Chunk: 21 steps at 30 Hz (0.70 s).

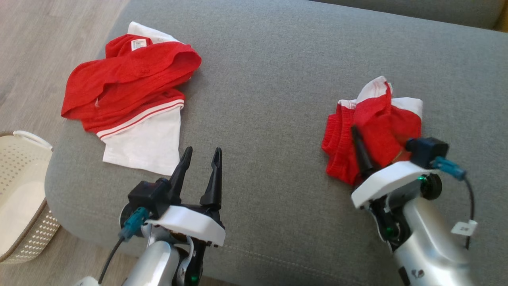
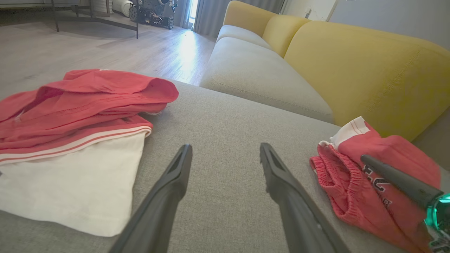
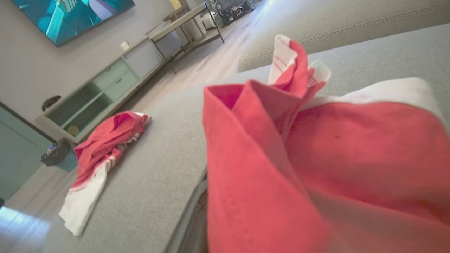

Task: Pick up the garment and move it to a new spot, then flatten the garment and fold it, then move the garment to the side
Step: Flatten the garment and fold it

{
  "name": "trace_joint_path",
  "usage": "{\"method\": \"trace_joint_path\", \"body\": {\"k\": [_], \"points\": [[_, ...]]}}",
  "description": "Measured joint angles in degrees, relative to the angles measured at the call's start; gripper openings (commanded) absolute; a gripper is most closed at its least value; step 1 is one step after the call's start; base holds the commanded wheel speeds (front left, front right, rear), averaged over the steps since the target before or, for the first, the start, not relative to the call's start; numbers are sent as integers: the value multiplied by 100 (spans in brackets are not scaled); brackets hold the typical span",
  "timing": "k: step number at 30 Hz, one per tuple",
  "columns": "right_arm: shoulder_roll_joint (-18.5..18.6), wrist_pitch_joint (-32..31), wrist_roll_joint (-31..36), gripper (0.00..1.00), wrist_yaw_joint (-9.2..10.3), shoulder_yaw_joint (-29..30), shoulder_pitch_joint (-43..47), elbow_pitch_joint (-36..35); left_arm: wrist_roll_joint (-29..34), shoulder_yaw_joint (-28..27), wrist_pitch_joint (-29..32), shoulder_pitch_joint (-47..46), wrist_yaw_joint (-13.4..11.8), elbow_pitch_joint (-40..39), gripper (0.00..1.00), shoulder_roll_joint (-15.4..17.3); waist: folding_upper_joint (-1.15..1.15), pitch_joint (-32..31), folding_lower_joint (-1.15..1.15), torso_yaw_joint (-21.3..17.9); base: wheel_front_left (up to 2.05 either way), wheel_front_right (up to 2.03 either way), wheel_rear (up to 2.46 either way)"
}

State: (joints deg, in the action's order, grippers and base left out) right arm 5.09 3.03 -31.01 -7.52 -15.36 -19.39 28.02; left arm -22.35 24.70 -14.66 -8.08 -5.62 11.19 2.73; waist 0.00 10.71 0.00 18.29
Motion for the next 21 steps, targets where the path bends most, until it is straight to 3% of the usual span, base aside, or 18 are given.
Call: {"method": "trace_joint_path", "body": {"k": [14,21], "points": [[162,-3,1947,100,0,-660,-266,391,-1,12,0,0,-2,0,100,0,0,-7,0,-18,0,0,0],[170,-213,2060,100,0,-848,-261,577,-1,15,0,0,-32,1,100,0,0,-23,0,-4,0,0,0]]}}
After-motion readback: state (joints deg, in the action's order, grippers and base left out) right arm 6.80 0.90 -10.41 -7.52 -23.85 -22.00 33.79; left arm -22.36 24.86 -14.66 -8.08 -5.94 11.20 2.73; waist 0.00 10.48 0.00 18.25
